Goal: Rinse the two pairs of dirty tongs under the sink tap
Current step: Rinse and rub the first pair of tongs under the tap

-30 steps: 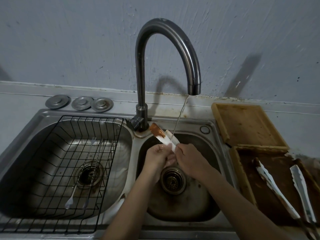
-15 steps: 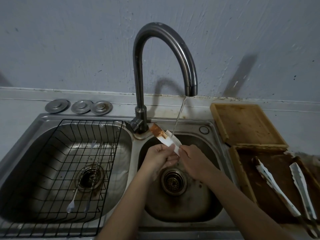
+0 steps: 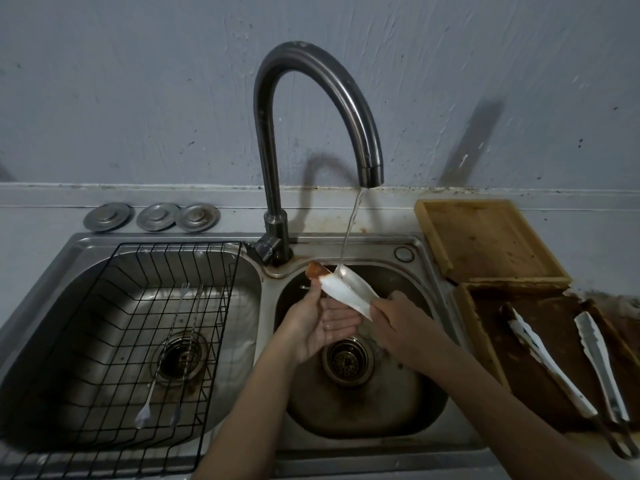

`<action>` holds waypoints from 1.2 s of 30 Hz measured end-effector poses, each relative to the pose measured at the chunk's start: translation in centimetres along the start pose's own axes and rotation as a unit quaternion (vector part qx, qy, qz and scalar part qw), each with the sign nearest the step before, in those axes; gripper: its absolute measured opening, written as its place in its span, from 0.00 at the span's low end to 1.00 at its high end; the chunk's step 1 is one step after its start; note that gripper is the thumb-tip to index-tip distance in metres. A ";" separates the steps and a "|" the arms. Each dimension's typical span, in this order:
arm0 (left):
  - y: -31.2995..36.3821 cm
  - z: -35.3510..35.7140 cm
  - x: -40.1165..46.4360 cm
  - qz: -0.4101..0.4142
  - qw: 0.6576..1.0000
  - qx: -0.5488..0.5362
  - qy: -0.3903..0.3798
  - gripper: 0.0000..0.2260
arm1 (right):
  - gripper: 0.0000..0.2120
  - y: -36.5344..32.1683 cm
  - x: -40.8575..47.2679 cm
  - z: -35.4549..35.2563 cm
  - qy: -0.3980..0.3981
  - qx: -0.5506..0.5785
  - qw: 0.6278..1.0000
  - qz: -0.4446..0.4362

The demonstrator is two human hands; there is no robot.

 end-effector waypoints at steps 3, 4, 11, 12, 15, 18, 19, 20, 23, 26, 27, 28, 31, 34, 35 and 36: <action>-0.6 0.5 0.0 0.017 0.996 0.090 -0.009 0.24 | 0.14 -0.1 0.1 0.2 -0.005 -0.002 1.000 -0.001; -0.7 0.6 0.0 0.016 0.994 0.108 -0.017 0.24 | 0.14 -0.1 0.1 0.3 -0.011 0.000 1.000 -0.002; 0.1 0.0 0.2 -0.003 0.999 0.052 -0.009 0.33 | 0.16 0.6 -0.3 0.2 0.001 0.061 0.998 0.002; -0.1 0.2 0.2 0.002 0.998 0.069 -0.013 0.29 | 0.16 0.6 -0.3 0.2 0.005 0.065 0.998 0.003; -0.2 0.6 0.0 0.012 0.995 0.094 -0.030 0.22 | 0.16 0.7 -0.5 0.0 0.004 0.060 0.998 -0.001; 0.2 0.2 0.0 -0.008 0.998 0.064 -0.025 0.30 | 0.16 0.8 -0.8 -0.2 0.001 0.055 0.998 -0.011; 0.2 0.0 0.2 -0.013 0.998 0.056 -0.020 0.33 | 0.16 0.8 -0.8 -0.2 0.001 0.054 0.998 -0.014; 0.2 0.0 0.2 -0.012 0.998 0.056 -0.015 0.34 | 0.15 0.7 -0.8 -0.3 0.002 0.050 0.999 -0.016; -0.4 0.0 0.3 -0.004 0.996 0.083 -0.015 0.30 | 0.14 1.0 -1.0 -0.4 0.000 0.027 1.000 -0.015; -0.3 -0.3 0.4 0.000 0.994 0.105 -0.017 0.26 | 0.15 1.8 -1.5 -0.6 -0.020 0.009 1.000 -0.011; -0.1 -0.6 0.5 0.004 0.995 0.101 -0.011 0.25 | 0.15 2.0 -1.7 -0.7 -0.024 0.003 1.000 -0.012; 0.0 -0.8 0.6 0.008 0.996 0.089 -0.001 0.26 | 0.15 2.2 -1.9 -0.8 -0.025 -0.006 1.000 -0.014; 0.0 -1.0 0.8 0.017 0.996 0.081 0.014 0.27 | 0.15 2.5 -2.2 -1.0 -0.018 -0.026 0.999 -0.019; -0.7 -0.5 0.7 0.009 0.994 0.113 -0.003 0.21 | 0.15 2.8 -2.3 -0.9 -0.027 -0.038 0.999 -0.024; -0.7 -0.3 0.6 0.009 0.992 0.123 -0.006 0.21 | 0.15 2.9 -2.4 -0.9 -0.030 -0.043 0.998 -0.027; -0.6 -0.4 0.6 0.011 0.992 0.127 -0.005 0.21 | 0.15 3.0 -2.5 -0.9 -0.029 -0.046 0.998 -0.030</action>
Point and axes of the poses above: each hand's wrist, its own x-axis towards the middle knuckle, its own z-axis out of the palm, y = z × x, the point moved 7 cm from there along x, towards the middle knuckle, and after that the axes turned 13 degrees about -x, right-handed, at the moved point
